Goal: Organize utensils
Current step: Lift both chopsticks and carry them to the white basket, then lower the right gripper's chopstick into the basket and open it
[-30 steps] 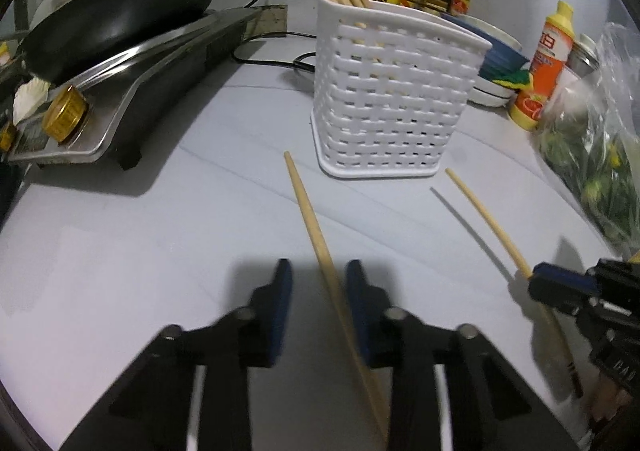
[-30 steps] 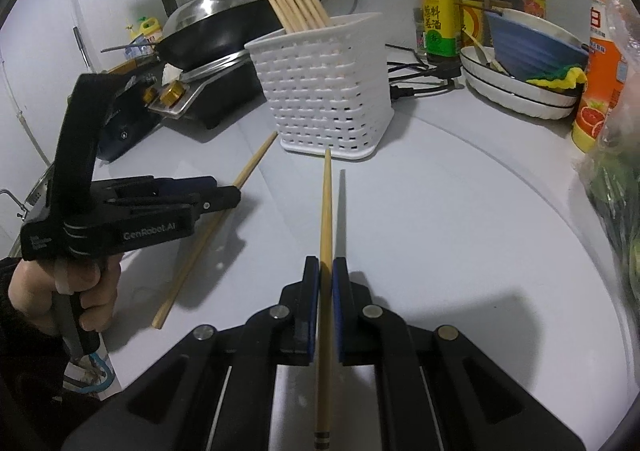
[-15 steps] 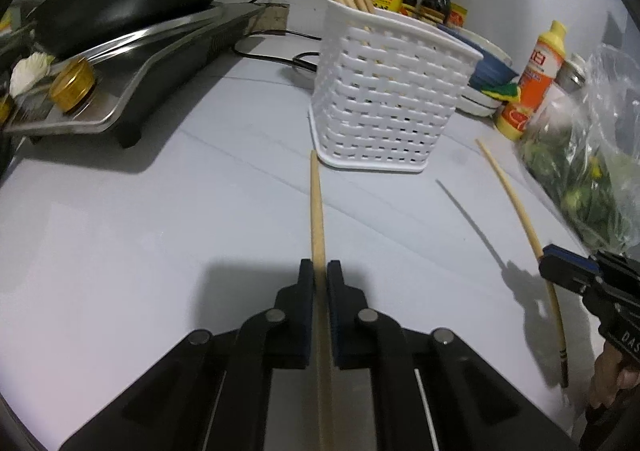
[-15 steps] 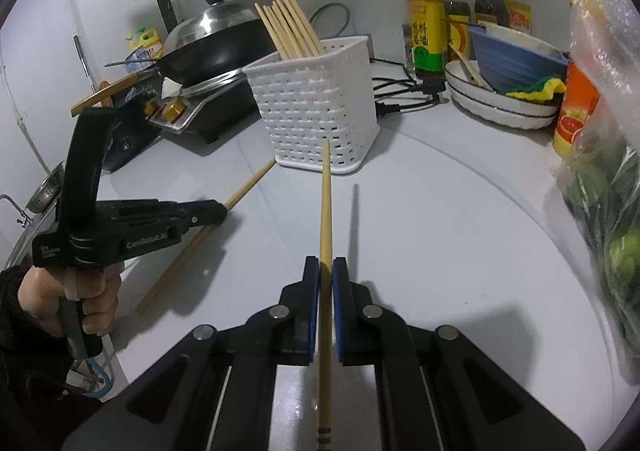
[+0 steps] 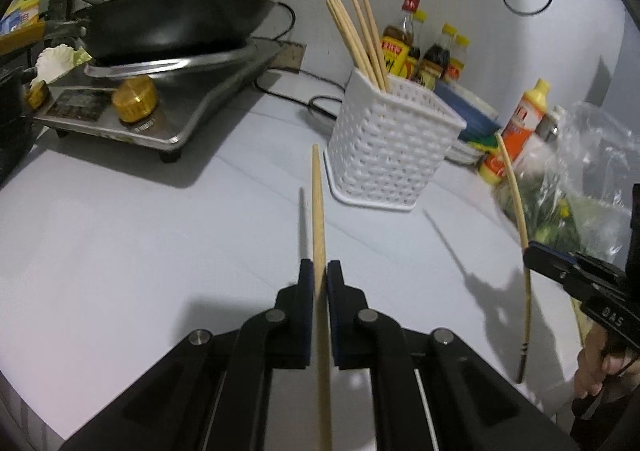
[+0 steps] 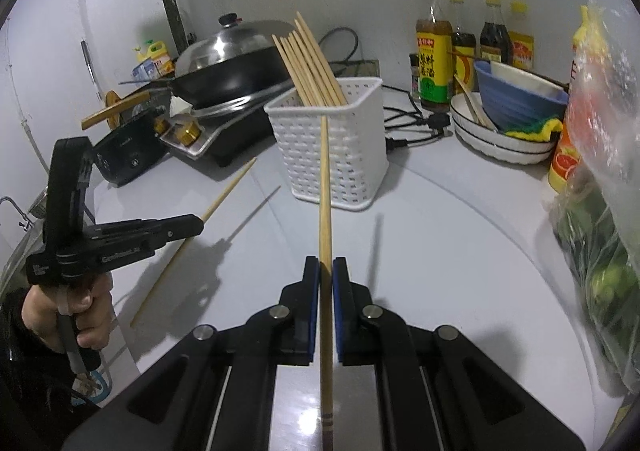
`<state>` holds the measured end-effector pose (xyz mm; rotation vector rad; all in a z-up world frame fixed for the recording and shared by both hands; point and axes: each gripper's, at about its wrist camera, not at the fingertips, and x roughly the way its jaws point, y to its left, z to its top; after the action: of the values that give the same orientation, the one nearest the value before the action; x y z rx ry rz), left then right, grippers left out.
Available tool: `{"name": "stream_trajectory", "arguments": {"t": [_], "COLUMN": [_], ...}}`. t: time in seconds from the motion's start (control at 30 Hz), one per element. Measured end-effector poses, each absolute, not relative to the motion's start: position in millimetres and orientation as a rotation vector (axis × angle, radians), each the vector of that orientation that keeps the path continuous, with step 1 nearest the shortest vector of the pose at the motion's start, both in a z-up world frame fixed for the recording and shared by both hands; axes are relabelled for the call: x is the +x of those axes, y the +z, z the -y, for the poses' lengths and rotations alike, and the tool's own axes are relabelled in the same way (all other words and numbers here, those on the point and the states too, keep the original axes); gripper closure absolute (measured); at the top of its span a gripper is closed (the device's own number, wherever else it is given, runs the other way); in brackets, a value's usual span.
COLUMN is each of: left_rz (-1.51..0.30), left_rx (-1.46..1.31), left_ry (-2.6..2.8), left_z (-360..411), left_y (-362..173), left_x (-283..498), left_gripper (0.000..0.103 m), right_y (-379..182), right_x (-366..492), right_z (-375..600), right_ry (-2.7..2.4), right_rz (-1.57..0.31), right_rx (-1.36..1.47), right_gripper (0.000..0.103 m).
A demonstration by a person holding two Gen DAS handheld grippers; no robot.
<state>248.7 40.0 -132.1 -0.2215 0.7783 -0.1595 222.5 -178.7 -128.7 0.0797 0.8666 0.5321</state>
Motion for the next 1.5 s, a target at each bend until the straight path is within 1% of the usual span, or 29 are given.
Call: {"name": "stream_trajectory", "arguments": {"t": [0.27,0.43,0.87,1.2,1.5], "left_rz": [-0.676,-0.607,-0.431,-0.396,-0.403], "left_rx": [-0.272,-0.289,-0.203,-0.199,-0.232], "left_ry": [-0.177,-0.181,-0.090,-0.060,-0.057], "left_z": [-56.5,-67.5,-93.2,-120.8,-138.2], "left_y": [-102.1,-81.7,-31.3,-24.6,-26.9], "left_x": [237.1,232.7,225.4,230.6,244.7], "left_gripper": [0.097,0.097,0.097,0.097,0.097], "right_y": [-98.0,-72.5,-2.9,41.5,48.5], "right_x": [233.7,243.5,278.0,317.9,355.4], "right_z": [178.5,171.0,145.2,119.4,102.9], "right_ry": [0.553,0.566,0.566,0.557,0.480], "right_rz": [-0.802,-0.751,-0.617,-0.523,-0.494], "right_rx": [0.130,0.115,0.031,-0.027,-0.078], "right_gripper": [0.097,0.097,0.097,0.097,0.097]}}
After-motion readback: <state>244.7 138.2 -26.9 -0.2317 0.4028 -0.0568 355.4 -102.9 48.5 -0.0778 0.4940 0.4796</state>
